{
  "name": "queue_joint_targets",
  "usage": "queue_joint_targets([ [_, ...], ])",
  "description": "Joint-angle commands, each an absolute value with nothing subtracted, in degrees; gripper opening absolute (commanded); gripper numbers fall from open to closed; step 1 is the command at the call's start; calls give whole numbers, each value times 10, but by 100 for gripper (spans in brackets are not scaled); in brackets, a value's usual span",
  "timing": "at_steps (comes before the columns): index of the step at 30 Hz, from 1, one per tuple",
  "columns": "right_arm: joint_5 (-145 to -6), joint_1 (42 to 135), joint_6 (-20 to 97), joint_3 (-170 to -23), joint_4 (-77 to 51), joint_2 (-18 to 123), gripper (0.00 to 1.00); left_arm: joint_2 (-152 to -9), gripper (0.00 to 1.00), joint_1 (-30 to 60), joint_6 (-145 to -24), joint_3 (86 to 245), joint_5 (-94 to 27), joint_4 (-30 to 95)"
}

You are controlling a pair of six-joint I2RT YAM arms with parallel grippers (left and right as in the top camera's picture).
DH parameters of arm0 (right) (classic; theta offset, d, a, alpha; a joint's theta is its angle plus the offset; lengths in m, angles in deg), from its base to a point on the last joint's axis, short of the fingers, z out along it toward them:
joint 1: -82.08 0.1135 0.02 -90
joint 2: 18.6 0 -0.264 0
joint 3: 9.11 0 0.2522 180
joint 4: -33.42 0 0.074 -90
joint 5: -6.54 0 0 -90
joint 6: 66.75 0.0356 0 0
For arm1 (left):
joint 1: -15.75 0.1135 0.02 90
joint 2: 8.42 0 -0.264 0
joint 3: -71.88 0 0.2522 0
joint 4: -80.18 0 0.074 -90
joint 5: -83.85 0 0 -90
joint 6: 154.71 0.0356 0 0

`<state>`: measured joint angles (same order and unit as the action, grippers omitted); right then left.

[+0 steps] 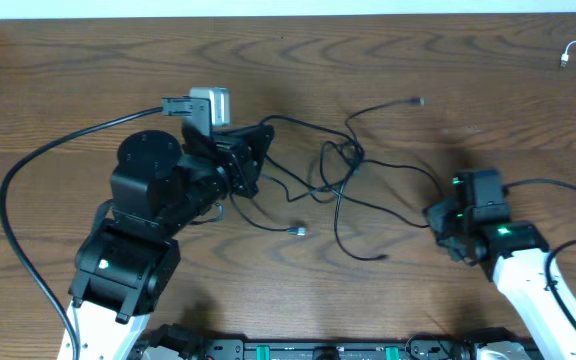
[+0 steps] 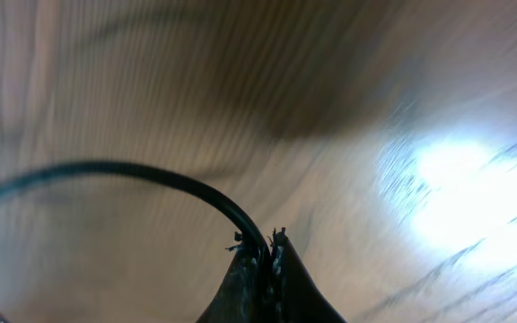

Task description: Untangle cables

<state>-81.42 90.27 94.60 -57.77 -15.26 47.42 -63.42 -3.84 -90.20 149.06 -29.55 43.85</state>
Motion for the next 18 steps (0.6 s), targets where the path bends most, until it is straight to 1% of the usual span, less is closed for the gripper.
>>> queue_joint_targets([
  [1, -873, 833, 944, -576, -157, 474, 1, -621, 8, -12, -899, 1497, -290, 433],
  [7, -887, 718, 943, -576, -155, 474, 1, -623, 8, 18, -899, 1497, -285, 386],
  [10, -876, 678, 932, -576, -155, 474, 1, -627, 8, 23, -899, 1497, -261, 357],
  [13, -858, 662, 928, -576, -156, 474, 1, -636, 8, 23, -899, 1497, -256, 338],
  [18, -854, 662, 928, -576, -155, 474, 1, -661, 8, 23, -901, 1497, -257, 320],
])
